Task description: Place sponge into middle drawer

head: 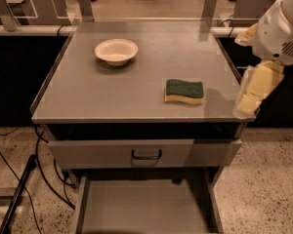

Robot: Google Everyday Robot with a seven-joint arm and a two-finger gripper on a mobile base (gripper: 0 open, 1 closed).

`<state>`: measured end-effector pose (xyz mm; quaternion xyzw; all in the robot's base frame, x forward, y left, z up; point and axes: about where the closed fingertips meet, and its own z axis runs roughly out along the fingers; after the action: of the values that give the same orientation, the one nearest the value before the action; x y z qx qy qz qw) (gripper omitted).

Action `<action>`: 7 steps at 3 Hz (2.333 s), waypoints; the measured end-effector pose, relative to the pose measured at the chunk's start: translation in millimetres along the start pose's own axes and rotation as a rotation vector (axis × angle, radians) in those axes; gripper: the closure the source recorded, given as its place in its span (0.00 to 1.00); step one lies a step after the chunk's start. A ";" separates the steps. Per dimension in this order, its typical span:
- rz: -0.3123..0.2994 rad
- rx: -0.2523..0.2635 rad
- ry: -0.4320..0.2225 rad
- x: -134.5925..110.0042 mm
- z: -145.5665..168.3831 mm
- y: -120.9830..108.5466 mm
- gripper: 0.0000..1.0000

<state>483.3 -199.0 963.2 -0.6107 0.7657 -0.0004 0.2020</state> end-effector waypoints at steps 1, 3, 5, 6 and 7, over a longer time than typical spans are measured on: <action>0.034 -0.036 -0.035 -5.8 22.9 -14.5 0.00; 0.053 -0.059 -0.126 -30.7 68.1 -38.0 0.00; 0.029 -0.038 -0.195 -54.1 100.6 -50.6 0.00; 0.027 -0.048 -0.196 -57.0 117.2 -53.5 0.00; 0.029 -0.070 -0.188 -56.6 138.0 -54.8 0.00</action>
Offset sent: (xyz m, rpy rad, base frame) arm 0.0700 0.0341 -0.0513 0.1601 0.0807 -0.0148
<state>587.1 -126.0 867.5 -0.6035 0.7517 0.0867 0.2515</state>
